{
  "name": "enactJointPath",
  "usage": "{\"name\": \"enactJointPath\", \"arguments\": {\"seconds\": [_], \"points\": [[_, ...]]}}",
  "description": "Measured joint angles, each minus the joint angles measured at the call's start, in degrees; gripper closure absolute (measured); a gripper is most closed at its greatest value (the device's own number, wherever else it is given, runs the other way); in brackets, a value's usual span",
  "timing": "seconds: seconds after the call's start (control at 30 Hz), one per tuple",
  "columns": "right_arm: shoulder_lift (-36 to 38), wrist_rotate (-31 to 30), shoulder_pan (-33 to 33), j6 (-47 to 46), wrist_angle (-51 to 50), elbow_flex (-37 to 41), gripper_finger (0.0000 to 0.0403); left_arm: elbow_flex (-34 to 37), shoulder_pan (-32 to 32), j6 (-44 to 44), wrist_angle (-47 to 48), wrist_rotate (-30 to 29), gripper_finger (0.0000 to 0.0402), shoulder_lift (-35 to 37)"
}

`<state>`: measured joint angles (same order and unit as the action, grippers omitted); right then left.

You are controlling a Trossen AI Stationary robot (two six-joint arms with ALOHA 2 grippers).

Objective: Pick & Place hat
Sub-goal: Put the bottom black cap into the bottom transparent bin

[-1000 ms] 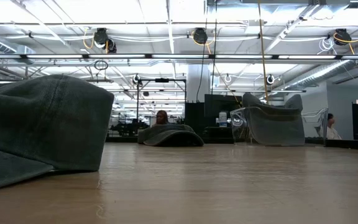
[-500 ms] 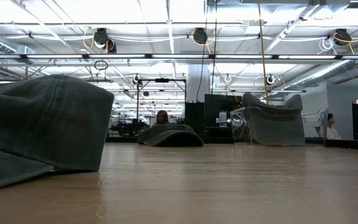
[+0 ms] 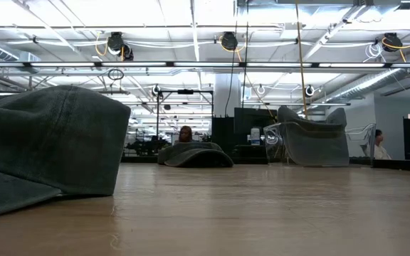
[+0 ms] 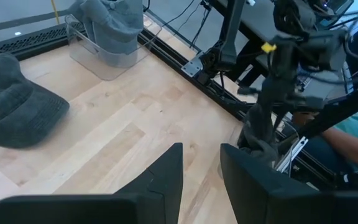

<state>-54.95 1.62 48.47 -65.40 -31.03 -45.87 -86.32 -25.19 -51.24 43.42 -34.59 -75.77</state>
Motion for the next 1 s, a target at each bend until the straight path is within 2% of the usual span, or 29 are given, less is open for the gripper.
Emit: {"name": "enactJointPath", "arguments": {"seconds": [0.17,0.27,0.37,0.73,0.9,1.0], "points": [[5.4,0.6,0.0,-5.3,-9.2,0.0,0.0353,0.0,0.2,0.1,0.0,0.0,0.0286,0.0],[6.5,5.0,0.0,-8.6,-11.9,0.0,0.0354,0.0,0.2,0.1,0.1,0.0,0.0286,0.0],[5.4,8.5,0.0,-9.7,-11.4,0.0,0.0354,0.0,0.2,0.1,0.1,0.0,0.0286,0.0],[-4.5,12.0,1.3,-10.5,-10.2,0.0,0.0354,0.0,0.2,-0.3,0.1,0.0,0.0286,0.0],[-6.1,11.5,1.9,-10.5,-10.0,0.0,0.0354,0.0,0.1,-0.1,-0.1,0.1,0.0286,0.0],[-4.5,7.8,1.9,-11.3,-8.9,-0.1,0.0354,0.0,0.0,0.0,-0.2,1.2,0.0286,0.0]]}}
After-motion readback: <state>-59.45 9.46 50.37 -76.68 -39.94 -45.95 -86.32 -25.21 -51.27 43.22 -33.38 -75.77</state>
